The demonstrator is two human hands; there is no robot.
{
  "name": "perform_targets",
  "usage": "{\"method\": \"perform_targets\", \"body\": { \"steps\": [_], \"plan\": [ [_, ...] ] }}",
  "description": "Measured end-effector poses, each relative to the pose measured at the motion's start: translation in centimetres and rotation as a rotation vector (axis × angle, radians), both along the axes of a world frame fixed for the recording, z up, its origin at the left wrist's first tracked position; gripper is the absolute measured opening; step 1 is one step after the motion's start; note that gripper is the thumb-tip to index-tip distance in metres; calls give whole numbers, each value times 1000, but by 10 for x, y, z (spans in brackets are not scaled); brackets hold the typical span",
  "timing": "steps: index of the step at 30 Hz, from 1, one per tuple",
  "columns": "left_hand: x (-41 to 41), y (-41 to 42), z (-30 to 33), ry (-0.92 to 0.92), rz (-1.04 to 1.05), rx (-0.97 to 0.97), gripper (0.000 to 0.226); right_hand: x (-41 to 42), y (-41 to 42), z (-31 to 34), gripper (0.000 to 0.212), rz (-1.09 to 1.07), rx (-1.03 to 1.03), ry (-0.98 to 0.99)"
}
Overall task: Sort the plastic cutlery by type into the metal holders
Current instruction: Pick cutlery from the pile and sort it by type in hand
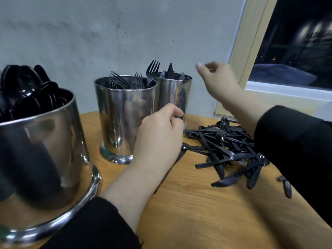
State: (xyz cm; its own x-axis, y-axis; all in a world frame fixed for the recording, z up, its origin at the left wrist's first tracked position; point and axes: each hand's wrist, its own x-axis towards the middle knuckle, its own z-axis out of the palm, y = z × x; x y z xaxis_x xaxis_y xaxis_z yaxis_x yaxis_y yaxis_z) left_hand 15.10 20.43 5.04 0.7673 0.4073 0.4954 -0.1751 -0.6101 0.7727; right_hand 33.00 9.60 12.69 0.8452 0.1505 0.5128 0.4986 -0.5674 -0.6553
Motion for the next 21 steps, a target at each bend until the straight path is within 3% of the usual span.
{"method": "perform_targets", "body": {
  "steps": [3,6,10,13,15,21],
  "plan": [
    [-1,1,2,68,-31,67,24,-52,-42,-36,35,88,-302,-75],
    [-1,4,4,288,-44,295,19,-108,-81,-72,23,224,-480,-129],
    [-2,8,3,655,-63,646,8,-151,-124,-102,29,316,-618,-191],
    [-5,6,4,879,-94,809,30,-156,-158,-111,40,223,-571,-158],
    [-7,5,5,894,-99,815,35,-156,-175,-117,46,204,-615,-138],
    [-12,-7,0,813,-274,674,28,-159,-202,-121,35,214,-628,-45]
  ]
}}
